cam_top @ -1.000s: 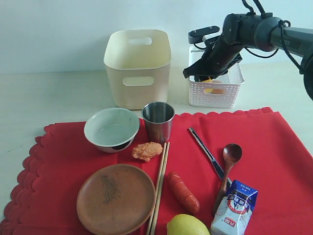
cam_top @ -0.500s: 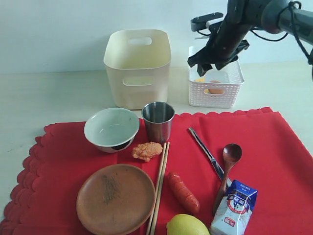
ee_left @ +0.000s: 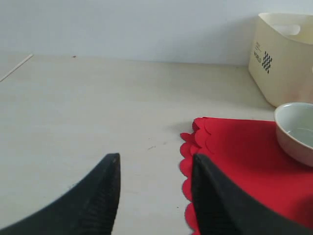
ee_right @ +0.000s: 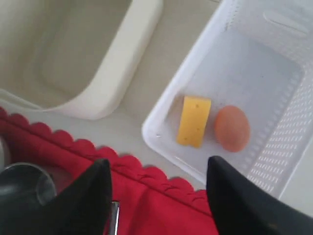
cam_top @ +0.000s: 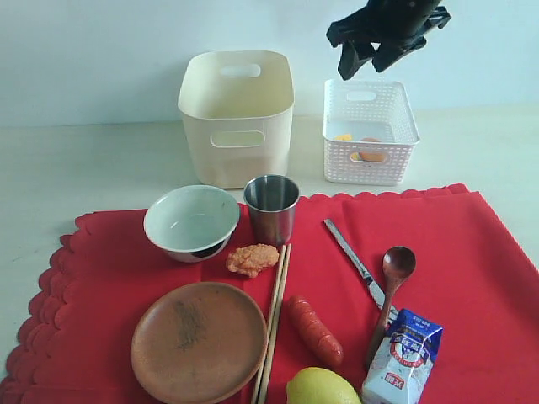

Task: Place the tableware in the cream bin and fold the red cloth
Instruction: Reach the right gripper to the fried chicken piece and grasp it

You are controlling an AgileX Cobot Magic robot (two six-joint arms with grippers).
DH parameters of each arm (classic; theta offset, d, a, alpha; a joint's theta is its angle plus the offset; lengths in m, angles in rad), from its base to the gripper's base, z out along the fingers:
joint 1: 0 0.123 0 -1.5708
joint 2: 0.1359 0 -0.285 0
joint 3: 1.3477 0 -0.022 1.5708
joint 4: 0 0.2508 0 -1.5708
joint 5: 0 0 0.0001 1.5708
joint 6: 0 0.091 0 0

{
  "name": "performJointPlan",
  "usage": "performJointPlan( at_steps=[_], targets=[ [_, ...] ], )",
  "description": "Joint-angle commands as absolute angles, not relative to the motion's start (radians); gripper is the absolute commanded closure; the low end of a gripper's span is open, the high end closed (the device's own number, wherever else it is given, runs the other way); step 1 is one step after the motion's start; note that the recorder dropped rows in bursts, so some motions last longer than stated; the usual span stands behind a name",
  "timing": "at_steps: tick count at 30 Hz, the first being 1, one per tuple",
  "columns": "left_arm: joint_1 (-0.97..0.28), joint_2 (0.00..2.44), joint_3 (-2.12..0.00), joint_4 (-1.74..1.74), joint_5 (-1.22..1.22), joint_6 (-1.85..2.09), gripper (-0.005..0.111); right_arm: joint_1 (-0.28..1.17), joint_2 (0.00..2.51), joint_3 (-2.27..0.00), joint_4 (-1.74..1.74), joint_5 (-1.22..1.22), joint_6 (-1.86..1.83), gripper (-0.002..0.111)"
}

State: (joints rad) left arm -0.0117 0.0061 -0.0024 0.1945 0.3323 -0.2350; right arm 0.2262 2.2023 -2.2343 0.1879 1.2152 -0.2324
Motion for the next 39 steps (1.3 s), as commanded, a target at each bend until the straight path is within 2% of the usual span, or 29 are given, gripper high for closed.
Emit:
performJointPlan(
  at_steps=[1,18,32,39],
  targets=[
    [-0.009,0.0,0.0,0.195,0.325,-0.24,0.061,0.25,2.136,-2.211,0.225,1.221,-0.246,0.053],
    [-0.009,0.0,0.0,0.195,0.325,-0.24,0.061,0.528,1.876,-1.713,0.235,1.106,-0.575,0.054],
    [-0.009,0.0,0.0,0.195,0.325,-0.24,0.061,0.704,1.903,-1.496,0.228,1.013,-0.947,0.054],
    [-0.009,0.0,0.0,0.195,0.325,-0.24,0.061,0.71,1.996,-1.477,0.223,1.016,-1.243,0.054]
  ],
)
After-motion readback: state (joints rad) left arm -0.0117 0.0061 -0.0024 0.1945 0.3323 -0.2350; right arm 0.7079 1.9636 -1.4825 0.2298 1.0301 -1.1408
